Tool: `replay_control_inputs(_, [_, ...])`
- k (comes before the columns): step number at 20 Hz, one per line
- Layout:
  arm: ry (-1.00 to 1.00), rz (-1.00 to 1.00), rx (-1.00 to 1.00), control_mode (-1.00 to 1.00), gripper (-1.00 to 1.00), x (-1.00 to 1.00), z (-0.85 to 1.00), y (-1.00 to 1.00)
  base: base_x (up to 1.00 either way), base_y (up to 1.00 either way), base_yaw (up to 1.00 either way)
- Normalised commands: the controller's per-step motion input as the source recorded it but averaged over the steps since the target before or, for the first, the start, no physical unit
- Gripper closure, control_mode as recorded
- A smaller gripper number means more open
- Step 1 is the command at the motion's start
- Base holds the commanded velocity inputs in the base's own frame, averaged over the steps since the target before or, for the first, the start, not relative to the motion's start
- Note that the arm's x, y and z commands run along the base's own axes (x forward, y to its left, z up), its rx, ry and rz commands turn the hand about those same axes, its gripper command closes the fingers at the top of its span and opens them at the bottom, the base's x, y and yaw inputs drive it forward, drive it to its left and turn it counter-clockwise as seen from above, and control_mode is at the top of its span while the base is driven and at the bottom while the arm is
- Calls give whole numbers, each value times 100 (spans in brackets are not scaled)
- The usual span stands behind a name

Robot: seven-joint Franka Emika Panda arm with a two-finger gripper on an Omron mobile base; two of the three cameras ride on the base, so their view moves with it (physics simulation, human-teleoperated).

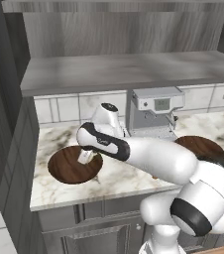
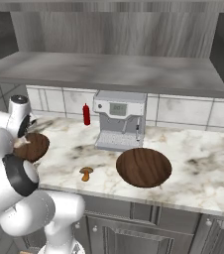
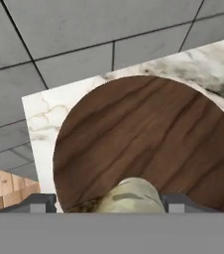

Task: Pick both bowls and place them on the counter. Then place the mushroom in one bowl and place the garlic in the other bowl.

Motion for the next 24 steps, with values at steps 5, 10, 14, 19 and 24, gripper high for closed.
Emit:
replay_control_inputs(5, [6, 0, -11, -100, 100, 2, -35, 4, 0, 0, 0])
replay_control_inputs(10, [5, 0, -4, -100, 100, 5, -24, 0, 0, 0, 0])
replay_control_inputs(14, [4, 0, -4, -100, 100, 3, -16, 0, 0, 0, 0])
replay_control_inputs(19, [2, 0, -1, -100, 100, 4, -15, 2, 0, 0, 0])
replay_control_inputs(24, [3, 0, 0, -100, 100, 2, -10, 3, 0, 0, 0])
